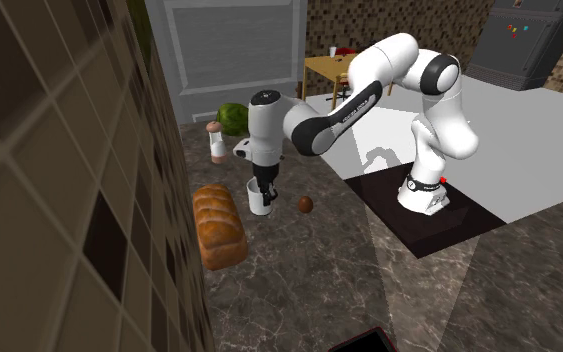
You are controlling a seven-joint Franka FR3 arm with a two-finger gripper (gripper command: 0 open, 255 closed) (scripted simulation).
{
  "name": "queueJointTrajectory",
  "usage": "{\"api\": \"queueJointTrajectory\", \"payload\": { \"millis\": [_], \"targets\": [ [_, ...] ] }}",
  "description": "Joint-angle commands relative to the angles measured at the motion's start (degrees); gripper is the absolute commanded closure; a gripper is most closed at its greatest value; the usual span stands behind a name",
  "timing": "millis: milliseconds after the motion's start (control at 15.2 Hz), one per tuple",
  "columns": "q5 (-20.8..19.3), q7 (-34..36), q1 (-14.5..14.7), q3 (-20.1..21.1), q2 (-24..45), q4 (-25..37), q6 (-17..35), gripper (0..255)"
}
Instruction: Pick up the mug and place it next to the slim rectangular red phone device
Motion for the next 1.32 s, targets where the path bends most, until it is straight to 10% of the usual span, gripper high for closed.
{"api": "queueJointTrajectory", "payload": {
  "millis": [0, 1254],
  "targets": [
    [0.07, -0.02, 0.08, 0.06, -0.47, 0.82, -1.3, 255],
    [0.54, -1.1, 0.32, 0.23, -2.0, 13.15, -15.12, 255]
  ]
}}
